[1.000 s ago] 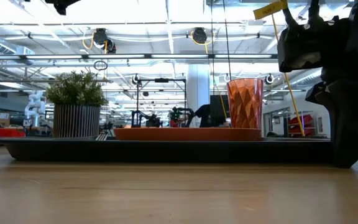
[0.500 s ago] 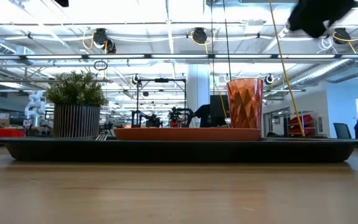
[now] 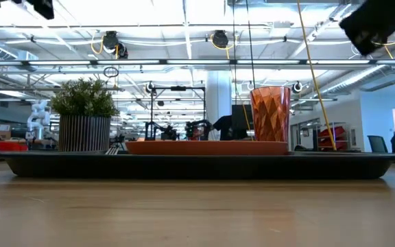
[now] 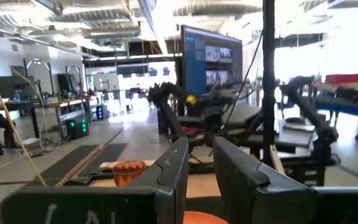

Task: Pick and place plate/cup/fork/spoon on tray
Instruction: Return to Home Position

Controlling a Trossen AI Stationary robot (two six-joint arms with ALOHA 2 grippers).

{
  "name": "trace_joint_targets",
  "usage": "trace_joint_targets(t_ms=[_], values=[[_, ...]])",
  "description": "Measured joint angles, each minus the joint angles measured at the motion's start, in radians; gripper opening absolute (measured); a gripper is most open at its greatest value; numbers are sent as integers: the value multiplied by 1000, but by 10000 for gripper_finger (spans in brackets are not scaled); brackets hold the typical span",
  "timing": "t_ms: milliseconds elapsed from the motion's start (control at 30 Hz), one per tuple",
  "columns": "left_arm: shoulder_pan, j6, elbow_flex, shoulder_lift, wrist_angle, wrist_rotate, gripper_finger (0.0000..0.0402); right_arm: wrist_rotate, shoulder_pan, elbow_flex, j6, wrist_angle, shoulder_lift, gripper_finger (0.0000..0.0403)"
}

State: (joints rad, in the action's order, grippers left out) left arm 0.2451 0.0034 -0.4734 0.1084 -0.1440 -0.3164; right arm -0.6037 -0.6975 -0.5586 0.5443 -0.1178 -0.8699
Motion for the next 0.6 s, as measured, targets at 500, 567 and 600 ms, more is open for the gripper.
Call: trace_joint_targets(t_ms=[500, 567, 600], values=[[0, -209, 226, -104, 58, 7, 81, -4, 49, 437, -175, 214, 526, 0], [0, -216, 232, -104, 57, 7, 81, -4, 57, 456, -195, 214, 563, 0], [0, -216, 234, -105, 56, 7, 81, -4, 62, 463, -203, 215, 576, 0]])
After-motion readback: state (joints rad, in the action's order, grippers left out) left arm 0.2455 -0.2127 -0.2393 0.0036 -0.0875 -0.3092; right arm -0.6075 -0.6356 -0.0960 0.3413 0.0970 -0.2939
